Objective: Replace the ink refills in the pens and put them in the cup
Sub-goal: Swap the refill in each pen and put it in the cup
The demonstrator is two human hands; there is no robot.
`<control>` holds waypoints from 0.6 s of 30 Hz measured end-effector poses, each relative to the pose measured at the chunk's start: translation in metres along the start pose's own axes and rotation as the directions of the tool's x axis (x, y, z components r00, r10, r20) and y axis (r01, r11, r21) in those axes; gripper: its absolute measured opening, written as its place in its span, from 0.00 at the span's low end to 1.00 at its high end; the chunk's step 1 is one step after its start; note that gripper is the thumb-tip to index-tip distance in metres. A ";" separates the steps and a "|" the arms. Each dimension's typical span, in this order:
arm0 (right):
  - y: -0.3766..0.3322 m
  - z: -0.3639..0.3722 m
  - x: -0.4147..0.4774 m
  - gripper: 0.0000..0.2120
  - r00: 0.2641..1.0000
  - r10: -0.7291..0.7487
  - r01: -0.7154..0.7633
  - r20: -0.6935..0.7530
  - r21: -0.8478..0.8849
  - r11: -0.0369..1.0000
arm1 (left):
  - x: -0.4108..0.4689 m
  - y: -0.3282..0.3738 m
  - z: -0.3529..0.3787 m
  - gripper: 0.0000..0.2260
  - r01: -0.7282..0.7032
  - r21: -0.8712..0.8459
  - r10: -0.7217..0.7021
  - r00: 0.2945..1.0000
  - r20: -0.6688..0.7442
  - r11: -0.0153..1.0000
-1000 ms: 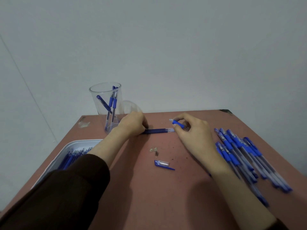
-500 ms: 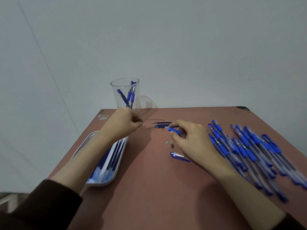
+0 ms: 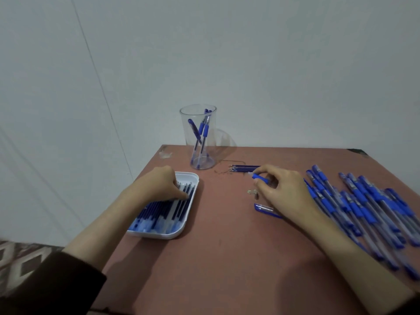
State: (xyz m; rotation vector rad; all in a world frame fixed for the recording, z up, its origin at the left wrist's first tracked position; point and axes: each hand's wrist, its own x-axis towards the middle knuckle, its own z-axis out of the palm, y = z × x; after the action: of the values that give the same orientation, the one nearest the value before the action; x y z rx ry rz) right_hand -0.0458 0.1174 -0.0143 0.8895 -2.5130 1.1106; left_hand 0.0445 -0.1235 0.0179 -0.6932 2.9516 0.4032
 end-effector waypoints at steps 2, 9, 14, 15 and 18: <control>0.000 -0.001 0.000 0.08 1.000 0.006 -0.006 -0.011 -0.004 1.000 | 0.001 0.002 -0.002 0.13 0.013 -0.008 -0.013 1.000 0.008 1.000; 0.001 0.000 0.001 0.07 1.000 0.002 -0.002 -0.012 -0.023 1.000 | 0.006 0.006 0.000 0.11 0.055 -0.022 -0.055 0.998 0.008 0.998; 0.001 -0.001 0.000 0.06 1.000 0.004 -0.004 -0.011 -0.019 1.000 | 0.005 0.008 -0.008 0.11 0.075 -0.048 -0.070 0.993 0.092 0.996; 0.001 -0.001 -0.001 0.06 1.000 0.005 -0.005 -0.014 -0.021 1.000 | 0.003 0.007 -0.011 0.10 0.085 -0.081 -0.077 0.992 0.100 0.993; 0.000 -0.002 0.000 0.06 1.000 0.000 0.000 -0.016 -0.009 1.000 | -0.005 0.008 -0.023 0.08 0.026 -0.312 -0.028 1.000 -0.004 0.950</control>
State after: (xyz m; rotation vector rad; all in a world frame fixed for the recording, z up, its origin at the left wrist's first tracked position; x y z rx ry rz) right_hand -0.0455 0.1184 -0.0130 0.8755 -2.5030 1.1016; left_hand 0.0453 -0.1205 0.0426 -0.7649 2.9106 0.8803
